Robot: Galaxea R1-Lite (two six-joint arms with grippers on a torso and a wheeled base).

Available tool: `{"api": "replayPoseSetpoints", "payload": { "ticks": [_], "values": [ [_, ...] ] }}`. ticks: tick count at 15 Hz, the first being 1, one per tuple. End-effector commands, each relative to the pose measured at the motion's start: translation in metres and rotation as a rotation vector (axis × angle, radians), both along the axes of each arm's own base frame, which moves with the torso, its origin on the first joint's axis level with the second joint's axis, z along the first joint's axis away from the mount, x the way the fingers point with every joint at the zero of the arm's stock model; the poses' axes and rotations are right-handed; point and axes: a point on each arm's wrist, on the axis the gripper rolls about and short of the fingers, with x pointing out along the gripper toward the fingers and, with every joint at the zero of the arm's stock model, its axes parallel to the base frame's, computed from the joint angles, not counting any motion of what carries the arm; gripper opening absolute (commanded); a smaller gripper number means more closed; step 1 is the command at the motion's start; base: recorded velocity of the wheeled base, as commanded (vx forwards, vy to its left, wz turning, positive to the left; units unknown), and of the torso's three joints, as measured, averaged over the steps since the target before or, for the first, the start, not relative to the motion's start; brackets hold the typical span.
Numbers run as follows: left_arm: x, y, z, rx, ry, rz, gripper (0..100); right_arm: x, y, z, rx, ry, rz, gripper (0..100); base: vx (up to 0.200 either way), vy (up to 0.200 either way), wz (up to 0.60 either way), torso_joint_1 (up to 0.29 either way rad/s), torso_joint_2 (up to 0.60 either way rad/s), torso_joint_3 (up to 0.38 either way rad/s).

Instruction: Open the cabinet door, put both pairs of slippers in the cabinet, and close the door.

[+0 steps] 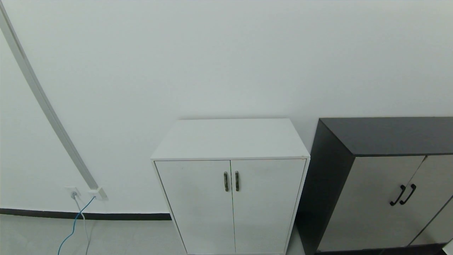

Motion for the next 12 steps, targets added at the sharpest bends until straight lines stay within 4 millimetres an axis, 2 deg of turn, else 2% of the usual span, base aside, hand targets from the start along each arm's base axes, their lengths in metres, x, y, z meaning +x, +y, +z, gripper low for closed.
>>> {"api": "replayPoseSetpoints", "payload": {
  "ticks": [1,4,7,10,12],
  "values": [
    [0.0,0.0,0.0,0.0,0.0,0.001,0,0.0006,-0.0001,-0.0001,0.0,0.008,0.012,0,0.0,0.0,0.0,0.0,0.0,0.0],
    [0.0001,0.0,0.0,-0.001,0.002,0.002,0,0.003,-0.0002,-0.0012,-0.013,0.036,0.035,0,0.0,0.0,0.0,0.0,0.0,0.0],
    [0.0001,0.0,0.0,-0.001,0.002,0.002,0,0.0062,0.0015,-0.001,-0.012,0.078,-0.1,0,0.0,0.0,0.0,0.0,0.0,0.0],
    [0.0001,0.0,0.0,-0.001,0.002,0.002,0,0.0039,0.0015,-0.0018,-0.011,0.049,-0.095,0,0.0,0.0,0.0,0.0,0.0,0.0],
    [0.0001,0.0,0.0,0.0,0.002,0.001,0,-0.0038,0.0013,-0.0038,-0.008,-0.05,-0.082,0,0.0,0.0,0.0,0.0,0.0,0.0]
  ]
}}
